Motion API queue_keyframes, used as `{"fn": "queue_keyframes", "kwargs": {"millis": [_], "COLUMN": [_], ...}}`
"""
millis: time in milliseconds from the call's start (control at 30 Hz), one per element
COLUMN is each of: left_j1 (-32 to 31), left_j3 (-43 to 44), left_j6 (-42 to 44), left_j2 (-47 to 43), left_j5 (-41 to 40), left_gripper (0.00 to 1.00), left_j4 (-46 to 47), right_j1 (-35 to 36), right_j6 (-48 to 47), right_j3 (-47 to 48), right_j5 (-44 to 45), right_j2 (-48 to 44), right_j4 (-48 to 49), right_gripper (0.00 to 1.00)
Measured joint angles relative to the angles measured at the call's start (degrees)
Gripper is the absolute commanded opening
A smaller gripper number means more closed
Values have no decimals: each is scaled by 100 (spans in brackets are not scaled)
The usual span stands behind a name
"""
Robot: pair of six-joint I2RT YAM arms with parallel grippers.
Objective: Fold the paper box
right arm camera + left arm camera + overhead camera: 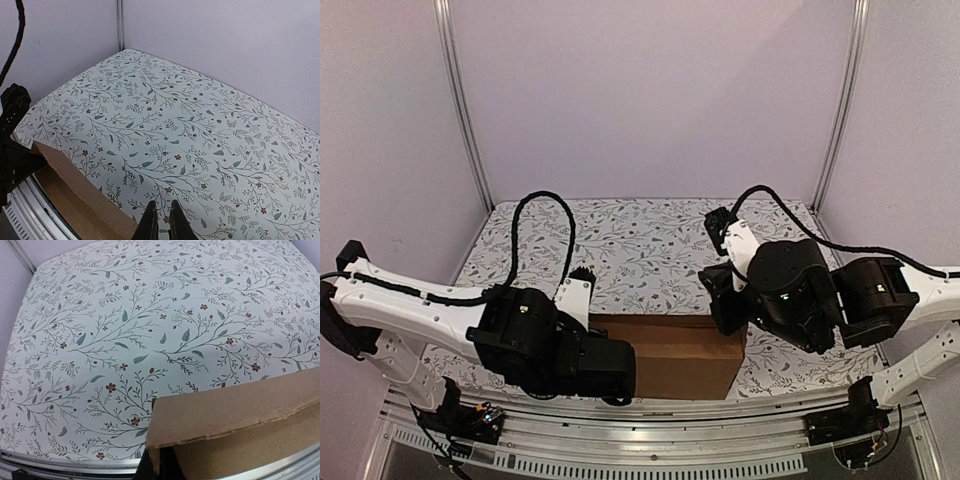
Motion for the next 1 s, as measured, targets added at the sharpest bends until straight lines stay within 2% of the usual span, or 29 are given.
{"fn": "queue_keyframes", "kwargs": {"millis": [67, 367, 600, 767, 1000], "left_j1": [0, 0, -4, -11, -92], "left_j3": [0, 0, -2, -2, -20], "left_j6": [-2, -7, -35, -50, -4], "left_j2": [2, 79, 127, 184, 146], "left_j5": [-2, -63, -103, -83, -140], "left_gripper": [0, 0, 0, 14, 47], "left_j4": [4, 66, 59, 37, -107], "right_j1": [-74, -133, -120, 2, 57], "right_j6": [-22, 229, 654, 918, 1222], "right_j3": [87, 116, -111, -302, -529], "right_j5": [-234, -931, -1047, -975, -833], "right_j2": [225, 1130, 1213, 1228, 1327], "right_j4": [81, 487, 918, 1117, 1250], "right_gripper": [0, 0, 0, 0, 0]}}
